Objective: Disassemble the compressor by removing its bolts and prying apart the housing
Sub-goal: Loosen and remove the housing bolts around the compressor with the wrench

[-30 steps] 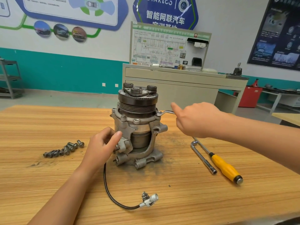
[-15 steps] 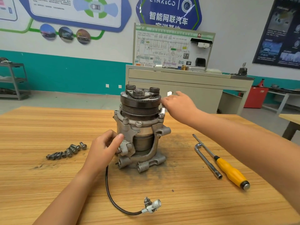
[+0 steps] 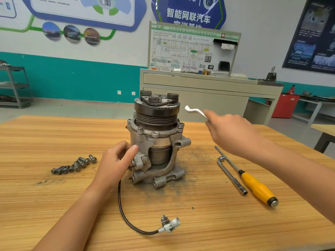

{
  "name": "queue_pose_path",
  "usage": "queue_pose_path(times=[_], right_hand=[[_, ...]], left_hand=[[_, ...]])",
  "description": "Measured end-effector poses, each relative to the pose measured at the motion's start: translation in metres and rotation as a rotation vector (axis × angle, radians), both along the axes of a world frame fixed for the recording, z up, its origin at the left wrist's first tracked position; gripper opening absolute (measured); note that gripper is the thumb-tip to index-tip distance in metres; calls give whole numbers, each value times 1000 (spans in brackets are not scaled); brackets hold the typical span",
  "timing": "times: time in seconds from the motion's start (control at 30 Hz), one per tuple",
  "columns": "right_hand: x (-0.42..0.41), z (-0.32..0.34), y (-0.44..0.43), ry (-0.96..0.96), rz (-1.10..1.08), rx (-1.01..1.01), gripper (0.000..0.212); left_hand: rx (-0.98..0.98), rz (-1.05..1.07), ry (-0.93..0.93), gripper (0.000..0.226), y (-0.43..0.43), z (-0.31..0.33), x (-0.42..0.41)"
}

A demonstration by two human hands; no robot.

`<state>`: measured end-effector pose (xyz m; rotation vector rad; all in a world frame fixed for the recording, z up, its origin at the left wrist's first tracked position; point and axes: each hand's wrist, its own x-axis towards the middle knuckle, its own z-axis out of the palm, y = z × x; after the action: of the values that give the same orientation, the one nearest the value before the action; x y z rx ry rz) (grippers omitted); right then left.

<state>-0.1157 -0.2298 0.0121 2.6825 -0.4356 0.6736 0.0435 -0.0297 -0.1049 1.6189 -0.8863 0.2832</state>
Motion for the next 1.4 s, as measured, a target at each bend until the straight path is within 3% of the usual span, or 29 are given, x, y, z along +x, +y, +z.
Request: queue_pose_path(times=[0.1,0.47,0.6,0.7,0.77,0.87,0.97,1.07,1.2,1.3,1.4], right_hand=[[0,-3,13,175,-60,-135,40],[-1,14,51,442,-151,-485,61],[0,19,53,500,-169,-560,44],[4,26,44,518,-144,-472,25],[7,27,34,540,-171,-432,28],[10,23,24,526,-169,-585,41],[18,26,20,562,-193,-610,17],[42,28,7,487,-199,-540,15],[74,6,-18,201,45,-364,31],[83,0,-26,118,198,-282,36],[71,9,-27,-4,192,-235,31]], left_hand=[[3,-5,3,56,1,1,0],[27,23,29,33,0,0,0],[30,3,51,42,1,2,-4],[31,6,56,46,1,3,-4],[26,9,59,45,1,3,-3],[20,9,60,42,1,1,-2],[28,1,68,42,1,0,-1],[24,1,82,42,0,1,-1],[36,21,64,33,0,-1,1],[42,24,57,32,0,-1,0],[44,19,53,32,0,0,0]])
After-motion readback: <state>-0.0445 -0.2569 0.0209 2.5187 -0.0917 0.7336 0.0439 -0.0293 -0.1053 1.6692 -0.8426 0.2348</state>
